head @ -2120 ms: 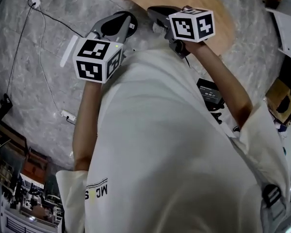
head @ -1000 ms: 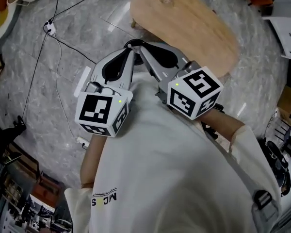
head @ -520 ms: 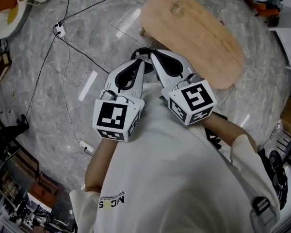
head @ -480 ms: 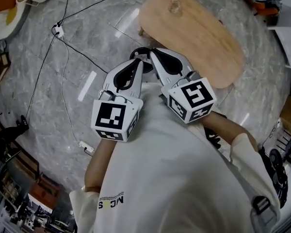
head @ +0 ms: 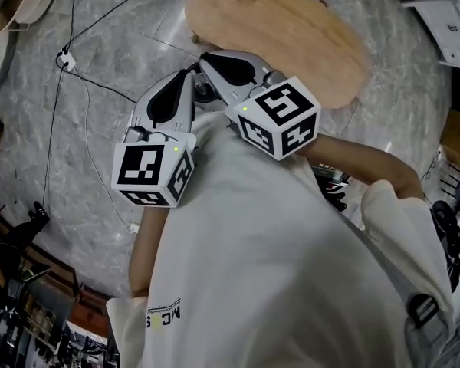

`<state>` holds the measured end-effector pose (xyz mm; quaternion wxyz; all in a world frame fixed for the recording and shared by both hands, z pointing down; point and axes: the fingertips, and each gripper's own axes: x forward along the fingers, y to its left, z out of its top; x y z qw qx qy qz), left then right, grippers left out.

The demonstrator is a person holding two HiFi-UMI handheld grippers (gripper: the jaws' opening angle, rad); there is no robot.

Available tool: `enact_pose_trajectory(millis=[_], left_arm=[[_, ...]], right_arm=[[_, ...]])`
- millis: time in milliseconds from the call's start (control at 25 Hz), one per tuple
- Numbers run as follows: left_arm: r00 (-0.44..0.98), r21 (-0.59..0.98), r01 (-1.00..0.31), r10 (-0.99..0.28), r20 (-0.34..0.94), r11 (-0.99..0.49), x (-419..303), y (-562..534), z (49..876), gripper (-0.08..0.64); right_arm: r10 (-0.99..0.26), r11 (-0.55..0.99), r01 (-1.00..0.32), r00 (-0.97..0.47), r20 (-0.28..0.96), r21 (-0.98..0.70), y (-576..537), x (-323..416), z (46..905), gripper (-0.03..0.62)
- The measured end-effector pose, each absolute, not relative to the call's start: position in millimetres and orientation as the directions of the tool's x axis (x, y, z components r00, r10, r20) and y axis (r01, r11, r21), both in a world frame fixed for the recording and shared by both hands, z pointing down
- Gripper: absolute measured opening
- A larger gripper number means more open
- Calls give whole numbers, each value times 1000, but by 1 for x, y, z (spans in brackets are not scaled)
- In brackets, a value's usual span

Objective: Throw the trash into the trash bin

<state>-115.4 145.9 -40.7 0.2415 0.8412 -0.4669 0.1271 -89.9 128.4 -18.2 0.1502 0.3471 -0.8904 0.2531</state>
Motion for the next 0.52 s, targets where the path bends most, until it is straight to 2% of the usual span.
enact_pose_trajectory(millis=[520], left_arm=[[527, 306, -849, -724, 444, -430, -116, 139, -36, 1]], right_arm=[[-547, 586, -707, -706, 451, -396, 124, -81, -8, 21]])
